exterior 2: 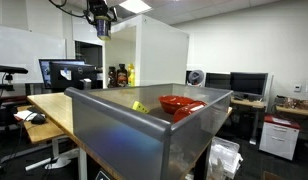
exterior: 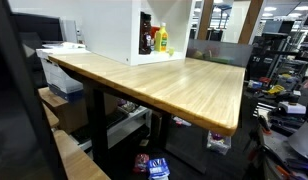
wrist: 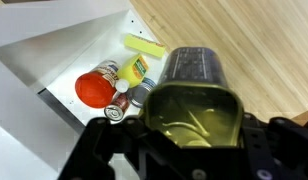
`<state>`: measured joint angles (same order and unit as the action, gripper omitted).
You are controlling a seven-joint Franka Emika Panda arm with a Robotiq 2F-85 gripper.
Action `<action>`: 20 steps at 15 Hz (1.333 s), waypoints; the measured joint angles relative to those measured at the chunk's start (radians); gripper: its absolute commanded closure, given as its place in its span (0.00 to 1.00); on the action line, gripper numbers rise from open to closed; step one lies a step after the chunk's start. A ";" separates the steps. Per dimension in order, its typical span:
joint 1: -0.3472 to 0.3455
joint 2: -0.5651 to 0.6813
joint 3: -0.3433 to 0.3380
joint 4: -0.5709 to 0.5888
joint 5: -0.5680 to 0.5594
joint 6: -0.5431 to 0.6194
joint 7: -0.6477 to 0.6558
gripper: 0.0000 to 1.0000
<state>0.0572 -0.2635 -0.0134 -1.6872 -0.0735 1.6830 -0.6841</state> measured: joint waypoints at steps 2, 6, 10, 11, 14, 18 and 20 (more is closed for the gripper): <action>0.000 0.031 0.002 0.050 0.000 -0.022 0.017 0.67; 0.000 0.096 0.005 0.167 0.000 -0.090 0.054 0.67; 0.000 0.148 0.018 0.300 0.000 -0.141 0.068 0.67; 0.000 0.151 0.022 0.316 -0.003 -0.140 0.068 0.67; 0.001 0.160 0.031 0.356 -0.019 -0.129 0.068 0.67; 0.000 0.181 0.030 0.403 -0.037 -0.089 0.063 0.67; -0.002 0.203 0.024 0.437 -0.038 -0.074 0.053 0.67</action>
<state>0.0556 -0.0601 0.0102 -1.2498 -0.1114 1.6095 -0.6309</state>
